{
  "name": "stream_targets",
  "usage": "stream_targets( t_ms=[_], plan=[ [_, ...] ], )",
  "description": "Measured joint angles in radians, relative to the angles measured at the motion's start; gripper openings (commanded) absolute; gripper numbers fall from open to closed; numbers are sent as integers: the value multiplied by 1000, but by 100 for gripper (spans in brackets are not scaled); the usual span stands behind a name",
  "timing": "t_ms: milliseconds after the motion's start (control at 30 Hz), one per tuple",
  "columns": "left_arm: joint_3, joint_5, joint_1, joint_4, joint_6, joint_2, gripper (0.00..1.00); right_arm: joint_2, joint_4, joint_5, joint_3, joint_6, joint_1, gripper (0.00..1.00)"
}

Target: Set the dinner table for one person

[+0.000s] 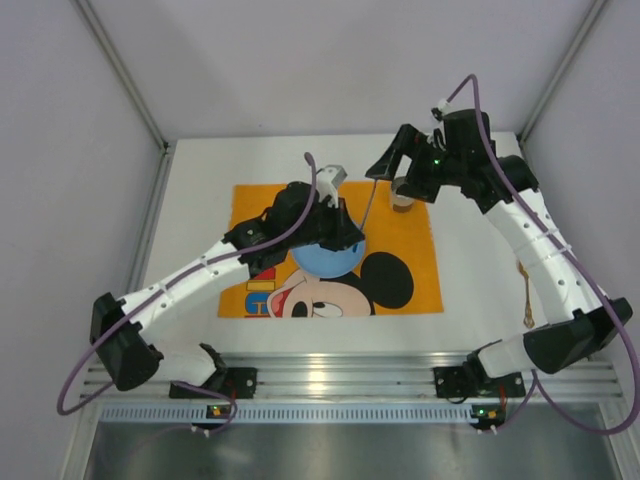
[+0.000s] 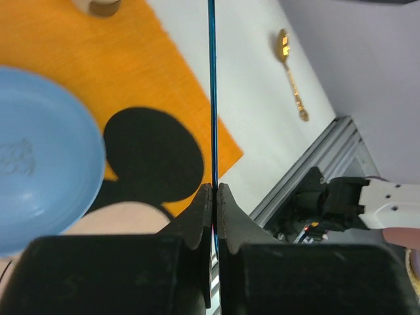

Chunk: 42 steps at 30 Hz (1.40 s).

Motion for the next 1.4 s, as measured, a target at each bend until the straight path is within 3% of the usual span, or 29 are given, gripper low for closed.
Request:
stream_targets(
  t_ms=[133, 333, 667, 933, 1200, 1400],
  plan=[
    [-178, 25, 104, -35, 1, -158, 0, 34, -3, -21, 20, -14, 3, 100],
    [-399, 163, 454, -102, -11, -396, 0, 45, -4, -25, 20, -29, 3, 100],
    [-719, 615, 821, -1, -116, -305, 0, 79, -4, -42, 20, -38, 3, 100],
    [-743, 775, 963, 76, -124, -259, 0, 70, -3, -42, -17, -52, 3, 100],
    [-743, 797, 1002, 78, -103, -124, 0, 61, -4, -42, -55, -67, 3, 100],
    [-707, 807, 1005, 54, -80, -10, 14, 61, -4, -45, -55, -79, 0, 100]
  ],
)
